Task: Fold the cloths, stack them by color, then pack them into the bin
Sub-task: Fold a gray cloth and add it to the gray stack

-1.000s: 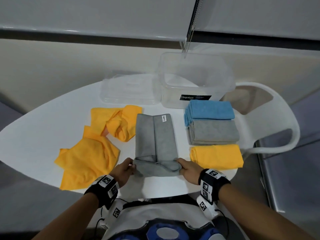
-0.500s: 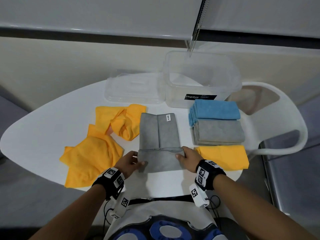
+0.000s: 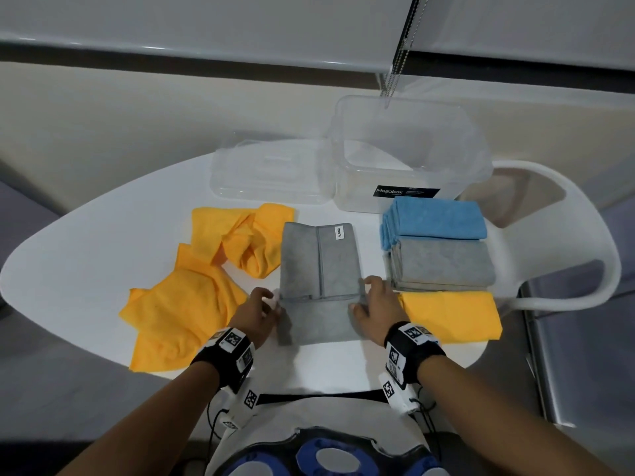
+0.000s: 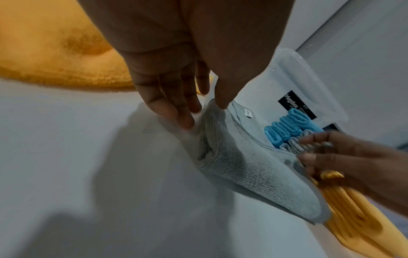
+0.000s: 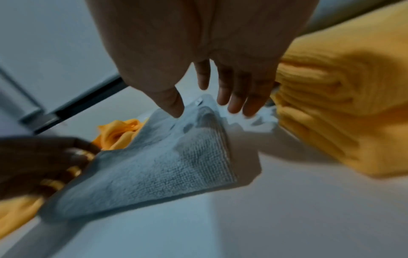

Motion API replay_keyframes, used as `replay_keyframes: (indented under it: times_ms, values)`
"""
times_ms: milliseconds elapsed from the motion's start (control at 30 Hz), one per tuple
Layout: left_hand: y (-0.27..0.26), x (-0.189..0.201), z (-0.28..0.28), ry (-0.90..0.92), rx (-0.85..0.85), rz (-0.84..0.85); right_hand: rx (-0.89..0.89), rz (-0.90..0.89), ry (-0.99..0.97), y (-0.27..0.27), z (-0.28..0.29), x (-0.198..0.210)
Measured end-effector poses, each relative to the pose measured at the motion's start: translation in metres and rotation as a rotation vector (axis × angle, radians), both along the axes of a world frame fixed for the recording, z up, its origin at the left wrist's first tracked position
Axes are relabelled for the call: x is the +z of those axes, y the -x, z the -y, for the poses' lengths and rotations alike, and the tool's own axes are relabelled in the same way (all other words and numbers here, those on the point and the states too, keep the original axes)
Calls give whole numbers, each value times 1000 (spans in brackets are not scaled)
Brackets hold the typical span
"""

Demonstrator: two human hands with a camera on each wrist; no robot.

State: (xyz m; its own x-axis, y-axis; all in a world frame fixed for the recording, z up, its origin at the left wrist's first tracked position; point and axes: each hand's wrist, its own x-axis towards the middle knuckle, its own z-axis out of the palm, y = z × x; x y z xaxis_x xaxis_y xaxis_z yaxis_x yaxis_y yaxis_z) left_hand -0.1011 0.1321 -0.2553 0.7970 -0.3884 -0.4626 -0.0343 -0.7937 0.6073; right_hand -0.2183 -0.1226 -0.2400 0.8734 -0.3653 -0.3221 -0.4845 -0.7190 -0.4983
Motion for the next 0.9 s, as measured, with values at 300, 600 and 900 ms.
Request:
replay_keyframes:
  times_ms: [300,600,900]
  values:
    - [17,5,6,-206,-687,395,665,-197,149,12,-10,-9]
    - [22,-3,7,-390,-827,394,625,-300,192,14,-10,-18]
    - [16,-4,-4,-264,-781,328,573,-184,136,16,-6,4]
